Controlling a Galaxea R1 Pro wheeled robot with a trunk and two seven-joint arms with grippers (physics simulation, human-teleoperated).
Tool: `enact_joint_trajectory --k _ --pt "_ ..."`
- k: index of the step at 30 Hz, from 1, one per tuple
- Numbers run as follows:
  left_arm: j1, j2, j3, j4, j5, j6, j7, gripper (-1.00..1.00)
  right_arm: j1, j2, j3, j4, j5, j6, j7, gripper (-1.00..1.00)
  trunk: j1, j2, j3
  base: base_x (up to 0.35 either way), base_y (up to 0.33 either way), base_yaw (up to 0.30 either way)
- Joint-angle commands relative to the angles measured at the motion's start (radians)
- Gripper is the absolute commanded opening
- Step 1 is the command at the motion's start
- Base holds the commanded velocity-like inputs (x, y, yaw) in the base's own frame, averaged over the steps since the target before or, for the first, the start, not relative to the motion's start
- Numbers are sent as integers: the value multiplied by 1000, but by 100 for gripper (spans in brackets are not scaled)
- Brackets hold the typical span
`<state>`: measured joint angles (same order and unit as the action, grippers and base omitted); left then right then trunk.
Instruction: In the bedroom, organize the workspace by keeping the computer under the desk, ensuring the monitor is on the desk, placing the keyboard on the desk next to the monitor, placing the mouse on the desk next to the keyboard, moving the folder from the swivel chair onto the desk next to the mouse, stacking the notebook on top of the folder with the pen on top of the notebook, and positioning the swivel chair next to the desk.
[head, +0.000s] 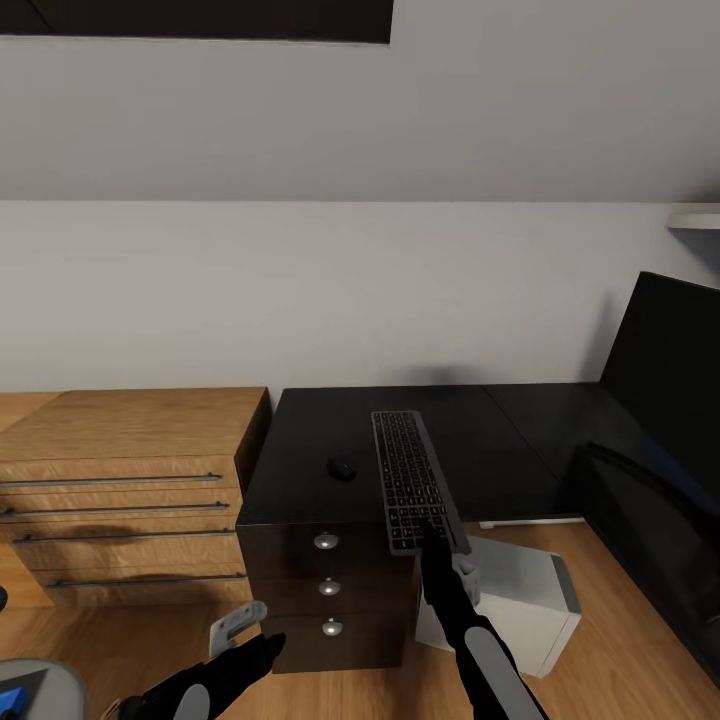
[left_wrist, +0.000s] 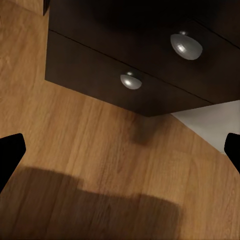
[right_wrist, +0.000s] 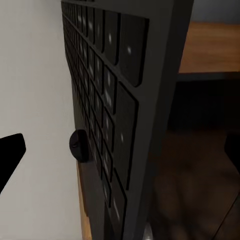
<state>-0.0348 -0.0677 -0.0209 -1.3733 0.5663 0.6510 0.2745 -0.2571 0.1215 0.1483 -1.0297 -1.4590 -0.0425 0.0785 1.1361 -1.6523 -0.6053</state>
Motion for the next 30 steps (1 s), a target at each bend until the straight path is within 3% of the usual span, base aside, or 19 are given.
enact_joint_trajectory --k 1,18,30 --pt "-1 0 -1 -1 11 3 9 100 -1 0 2 0 -11 -5 5 100 0 -1 -1 0 0 0" --pt "-1 0 0 3 12 3 3 100 -1 0 2 0 -11 -7 6 100 0 -1 -1 -7 0 0" --pt "-1 0 0 3 15 2 3 100 -1 0 2 0 -11 -7 6 100 0 -1 -1 -255 0 0"
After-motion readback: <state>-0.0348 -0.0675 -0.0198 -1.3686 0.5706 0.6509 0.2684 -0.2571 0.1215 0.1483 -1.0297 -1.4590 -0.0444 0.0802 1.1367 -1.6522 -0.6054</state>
